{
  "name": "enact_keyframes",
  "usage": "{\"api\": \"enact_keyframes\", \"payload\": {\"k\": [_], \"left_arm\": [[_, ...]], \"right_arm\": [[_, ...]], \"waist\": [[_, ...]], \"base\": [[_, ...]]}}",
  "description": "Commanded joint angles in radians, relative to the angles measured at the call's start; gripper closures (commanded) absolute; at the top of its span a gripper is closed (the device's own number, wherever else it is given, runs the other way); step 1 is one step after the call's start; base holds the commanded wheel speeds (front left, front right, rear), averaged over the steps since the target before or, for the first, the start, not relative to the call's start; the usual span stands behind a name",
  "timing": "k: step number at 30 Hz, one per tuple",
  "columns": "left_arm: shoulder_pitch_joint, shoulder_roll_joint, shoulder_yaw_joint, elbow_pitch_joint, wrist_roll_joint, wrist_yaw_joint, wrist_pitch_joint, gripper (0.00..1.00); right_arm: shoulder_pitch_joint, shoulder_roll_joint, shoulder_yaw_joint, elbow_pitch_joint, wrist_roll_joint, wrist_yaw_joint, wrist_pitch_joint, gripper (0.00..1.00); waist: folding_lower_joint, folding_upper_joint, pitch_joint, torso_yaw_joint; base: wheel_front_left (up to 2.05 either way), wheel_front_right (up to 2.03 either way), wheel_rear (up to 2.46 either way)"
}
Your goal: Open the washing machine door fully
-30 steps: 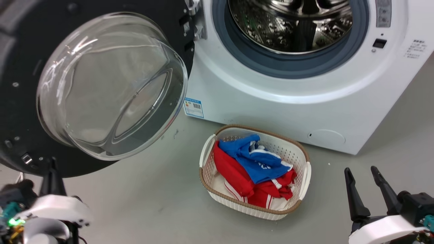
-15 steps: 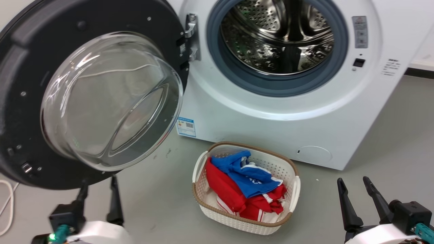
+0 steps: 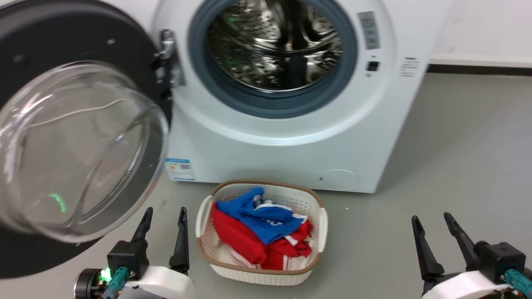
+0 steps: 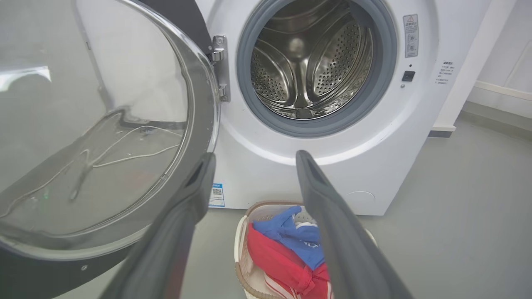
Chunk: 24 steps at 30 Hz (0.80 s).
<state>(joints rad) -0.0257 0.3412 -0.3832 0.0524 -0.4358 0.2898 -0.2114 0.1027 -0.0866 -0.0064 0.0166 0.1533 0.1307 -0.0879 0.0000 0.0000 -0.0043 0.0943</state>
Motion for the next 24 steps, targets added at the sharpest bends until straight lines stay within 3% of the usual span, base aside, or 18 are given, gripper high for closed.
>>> {"api": "enact_keyframes", "payload": {"k": [1, 10, 24], "left_arm": [[-0.018, -0.006, -0.006, 0.015, 0.009, -0.006, -0.01, 0.0], [-0.048, -0.017, -0.026, 0.08, 0.033, -0.003, -0.024, 0.0], [-0.05, -0.013, -0.018, 0.105, 0.036, 0.019, -0.033, 0.0]], "right_arm": [[-0.015, -0.009, 0.01, -0.005, 0.002, 0.0, 0.003, 0.0], [-0.034, -0.046, 0.035, -0.011, -0.004, 0.0, 0.017, 0.0], [-0.051, -0.04, 0.013, -0.011, -0.005, 0.0, 0.001, 0.0]], "waist": [[0.0, 0.0, 0.001, -0.065], [0.0, 0.0, 0.004, -0.177], [0.0, 0.0, 0.021, -0.177]], "base": [[0.0, 0.0, 0.0], [0.0, 0.0, 0.0], [0.0, 0.0, 0.0]]}}
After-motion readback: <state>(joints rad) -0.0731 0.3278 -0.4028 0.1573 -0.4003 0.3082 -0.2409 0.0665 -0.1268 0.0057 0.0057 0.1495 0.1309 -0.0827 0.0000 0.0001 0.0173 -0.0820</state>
